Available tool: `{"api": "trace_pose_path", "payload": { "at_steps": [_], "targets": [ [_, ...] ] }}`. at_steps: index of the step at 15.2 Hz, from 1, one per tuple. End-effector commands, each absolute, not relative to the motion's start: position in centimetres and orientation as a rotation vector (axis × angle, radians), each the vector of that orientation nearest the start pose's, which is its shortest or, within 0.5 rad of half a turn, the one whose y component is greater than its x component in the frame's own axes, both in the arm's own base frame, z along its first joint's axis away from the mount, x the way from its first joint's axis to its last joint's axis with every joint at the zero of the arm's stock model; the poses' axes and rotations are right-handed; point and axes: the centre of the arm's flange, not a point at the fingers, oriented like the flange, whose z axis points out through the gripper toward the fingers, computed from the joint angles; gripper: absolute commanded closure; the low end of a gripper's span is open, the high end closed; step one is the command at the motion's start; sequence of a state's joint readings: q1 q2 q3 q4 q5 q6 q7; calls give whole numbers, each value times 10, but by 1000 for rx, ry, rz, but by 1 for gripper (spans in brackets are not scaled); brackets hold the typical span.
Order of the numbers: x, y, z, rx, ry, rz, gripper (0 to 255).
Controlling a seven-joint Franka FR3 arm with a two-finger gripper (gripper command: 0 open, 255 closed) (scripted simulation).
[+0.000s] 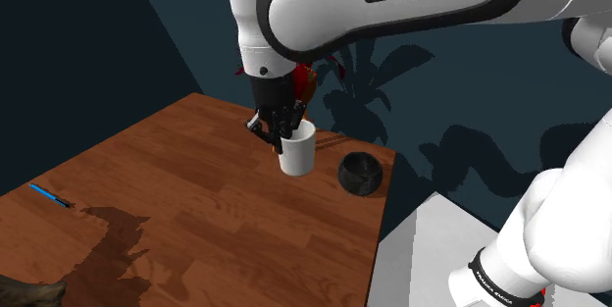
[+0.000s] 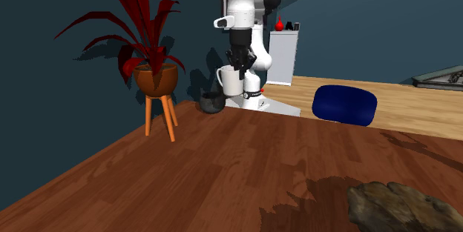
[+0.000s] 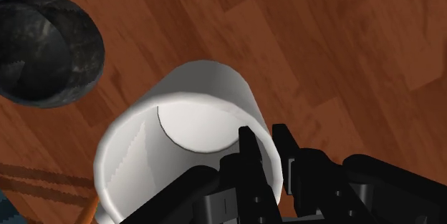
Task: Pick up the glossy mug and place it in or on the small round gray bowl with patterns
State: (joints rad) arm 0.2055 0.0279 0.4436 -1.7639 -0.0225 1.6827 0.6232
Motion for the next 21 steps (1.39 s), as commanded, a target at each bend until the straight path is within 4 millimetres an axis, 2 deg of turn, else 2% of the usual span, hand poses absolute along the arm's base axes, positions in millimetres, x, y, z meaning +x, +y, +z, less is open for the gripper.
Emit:
{"api": "trace_pose_path", "payload": {
  "at_steps": [1,17,21],
  "targets": [
    [445,314,534,-3210,-48,128,255],
    [405,111,564,-3210,-48,128,255],
    [405,111,543,-3210,-48,128,255]
  ]
}}
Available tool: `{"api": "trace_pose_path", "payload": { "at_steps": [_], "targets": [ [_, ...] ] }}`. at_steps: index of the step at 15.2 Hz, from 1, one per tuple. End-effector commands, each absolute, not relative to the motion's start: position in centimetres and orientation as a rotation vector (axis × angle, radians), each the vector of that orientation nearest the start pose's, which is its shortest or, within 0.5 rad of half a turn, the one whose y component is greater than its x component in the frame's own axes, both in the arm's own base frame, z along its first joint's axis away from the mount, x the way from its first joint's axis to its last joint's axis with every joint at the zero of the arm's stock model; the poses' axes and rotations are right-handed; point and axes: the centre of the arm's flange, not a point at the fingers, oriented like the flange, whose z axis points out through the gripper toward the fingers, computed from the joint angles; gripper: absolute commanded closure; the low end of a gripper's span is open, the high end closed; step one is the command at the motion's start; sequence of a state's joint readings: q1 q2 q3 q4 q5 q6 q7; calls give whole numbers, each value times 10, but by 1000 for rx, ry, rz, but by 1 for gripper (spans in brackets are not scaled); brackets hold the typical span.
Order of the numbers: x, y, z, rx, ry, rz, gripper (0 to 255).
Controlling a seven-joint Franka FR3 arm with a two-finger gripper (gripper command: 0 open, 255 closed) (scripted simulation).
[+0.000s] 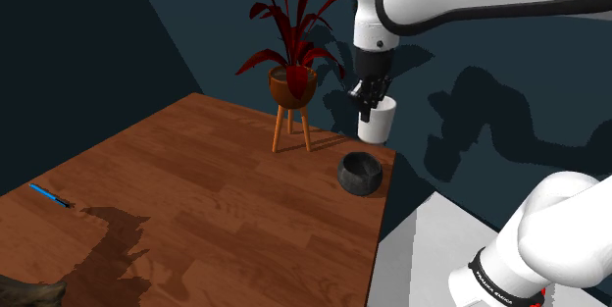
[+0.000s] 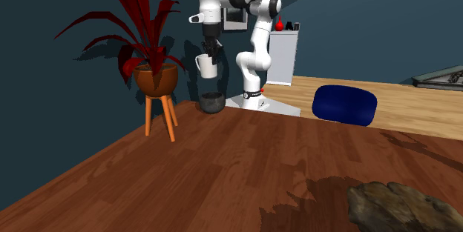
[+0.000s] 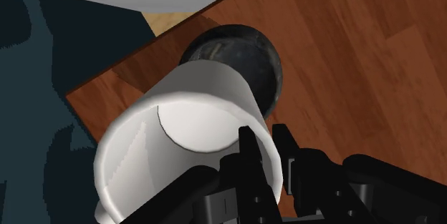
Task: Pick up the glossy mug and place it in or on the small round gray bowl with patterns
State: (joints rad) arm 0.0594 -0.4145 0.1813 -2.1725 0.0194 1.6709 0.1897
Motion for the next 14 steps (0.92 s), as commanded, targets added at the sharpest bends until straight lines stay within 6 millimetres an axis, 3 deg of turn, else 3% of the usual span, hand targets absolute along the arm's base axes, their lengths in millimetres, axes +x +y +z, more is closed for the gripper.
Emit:
{"api": "trace_pose_path", "payload": {
  "at_steps": [1,14],
  "targets": [
    [405,111,538,-3210,-48,128,255],
    [405,111,469,-3210,-48,128,255]
  ]
}}
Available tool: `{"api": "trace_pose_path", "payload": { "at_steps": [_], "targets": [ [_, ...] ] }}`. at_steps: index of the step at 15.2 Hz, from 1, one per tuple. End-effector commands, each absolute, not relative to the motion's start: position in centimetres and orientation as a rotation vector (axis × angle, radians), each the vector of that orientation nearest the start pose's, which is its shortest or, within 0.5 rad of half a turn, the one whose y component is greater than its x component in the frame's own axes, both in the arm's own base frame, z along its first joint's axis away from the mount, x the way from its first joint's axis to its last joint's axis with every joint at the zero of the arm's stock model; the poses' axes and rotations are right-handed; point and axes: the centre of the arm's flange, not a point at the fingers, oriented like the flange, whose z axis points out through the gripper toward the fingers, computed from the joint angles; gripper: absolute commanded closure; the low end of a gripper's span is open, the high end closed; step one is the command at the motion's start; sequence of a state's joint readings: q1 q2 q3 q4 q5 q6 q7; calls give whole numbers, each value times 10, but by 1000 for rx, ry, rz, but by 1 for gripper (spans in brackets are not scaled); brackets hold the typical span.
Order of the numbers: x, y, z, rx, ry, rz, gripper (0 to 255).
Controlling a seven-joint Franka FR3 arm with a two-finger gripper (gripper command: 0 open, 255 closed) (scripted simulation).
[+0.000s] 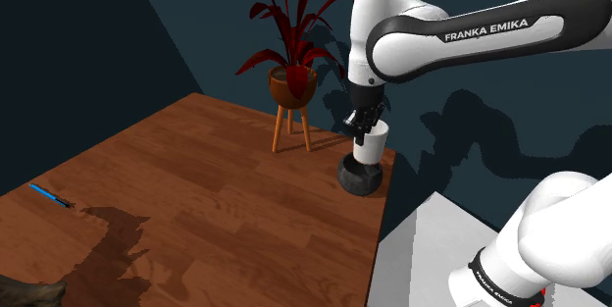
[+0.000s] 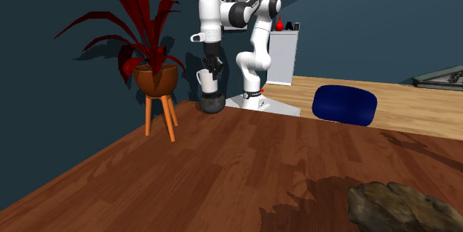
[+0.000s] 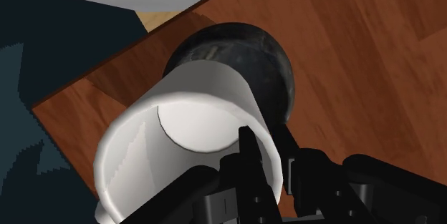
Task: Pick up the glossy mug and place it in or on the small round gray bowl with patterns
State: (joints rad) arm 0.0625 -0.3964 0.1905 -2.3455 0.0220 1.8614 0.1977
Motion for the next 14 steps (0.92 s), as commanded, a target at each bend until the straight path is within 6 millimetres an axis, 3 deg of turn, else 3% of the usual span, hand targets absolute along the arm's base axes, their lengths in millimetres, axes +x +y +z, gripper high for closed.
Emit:
{"api": "trace_pose_path", "payload": {
  "at_steps": [1,9,10,14],
  "targets": [
    [405,111,464,-3210,-48,128,255],
    [405,111,460,-3210,-48,128,255],
    [405,111,460,-3210,-48,128,0],
    [405,111,460,-3210,-48,128,0]
  ]
}}
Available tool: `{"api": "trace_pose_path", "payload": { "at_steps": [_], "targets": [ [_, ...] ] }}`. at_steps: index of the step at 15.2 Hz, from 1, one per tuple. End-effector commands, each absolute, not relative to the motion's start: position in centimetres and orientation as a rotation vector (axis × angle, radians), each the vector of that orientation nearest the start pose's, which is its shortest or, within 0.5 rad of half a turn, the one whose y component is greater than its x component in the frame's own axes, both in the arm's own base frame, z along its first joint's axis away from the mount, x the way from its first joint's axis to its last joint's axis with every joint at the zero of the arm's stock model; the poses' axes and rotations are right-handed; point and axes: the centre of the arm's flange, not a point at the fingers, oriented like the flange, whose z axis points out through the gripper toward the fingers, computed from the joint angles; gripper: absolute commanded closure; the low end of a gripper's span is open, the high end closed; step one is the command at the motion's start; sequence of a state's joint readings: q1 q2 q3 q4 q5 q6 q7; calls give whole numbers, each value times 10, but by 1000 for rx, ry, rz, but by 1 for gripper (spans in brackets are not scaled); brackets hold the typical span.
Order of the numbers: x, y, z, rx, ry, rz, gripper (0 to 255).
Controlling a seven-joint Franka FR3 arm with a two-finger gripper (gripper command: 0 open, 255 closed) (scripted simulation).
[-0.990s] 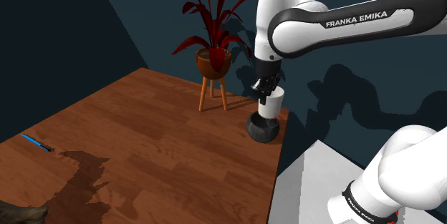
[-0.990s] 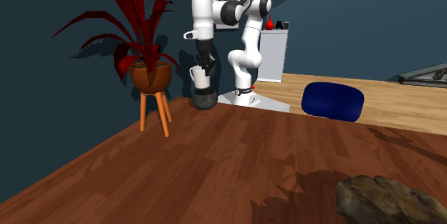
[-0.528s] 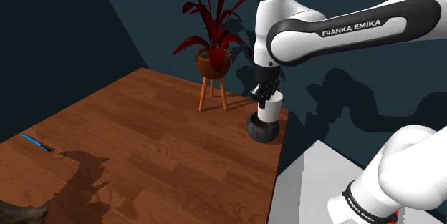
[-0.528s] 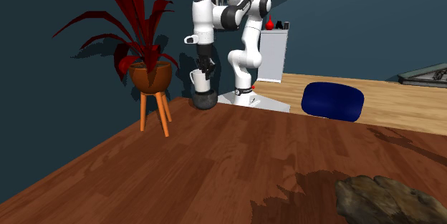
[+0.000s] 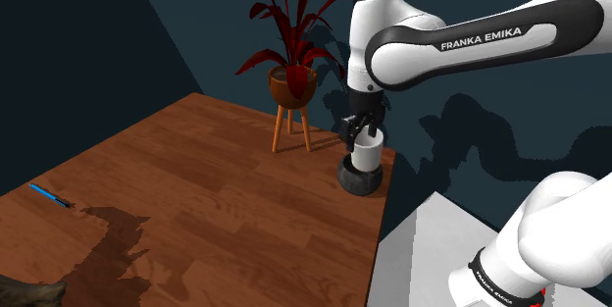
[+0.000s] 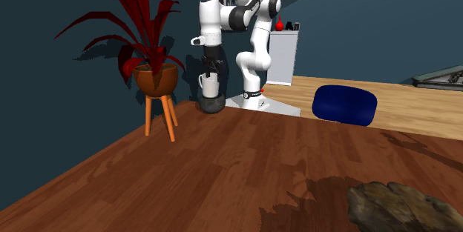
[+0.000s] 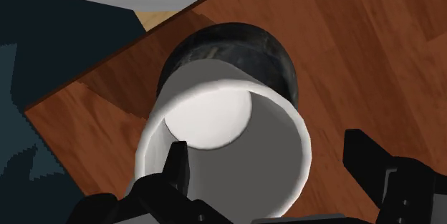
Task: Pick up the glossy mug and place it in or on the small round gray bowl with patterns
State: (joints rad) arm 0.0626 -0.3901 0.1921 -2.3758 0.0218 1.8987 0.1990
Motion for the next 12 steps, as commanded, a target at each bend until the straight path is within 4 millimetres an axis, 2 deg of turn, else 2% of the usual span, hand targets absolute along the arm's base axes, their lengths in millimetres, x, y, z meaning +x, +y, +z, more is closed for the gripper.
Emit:
{"api": "trace_pose_path", "payload": {
  "at_steps": [1,5,12],
  "targets": [
    [405,111,460,-3210,-48,128,0],
    [409,114,510,-3210,-48,128,0],
    [409,114,510,-3210,-48,128,0]
  ]
}}
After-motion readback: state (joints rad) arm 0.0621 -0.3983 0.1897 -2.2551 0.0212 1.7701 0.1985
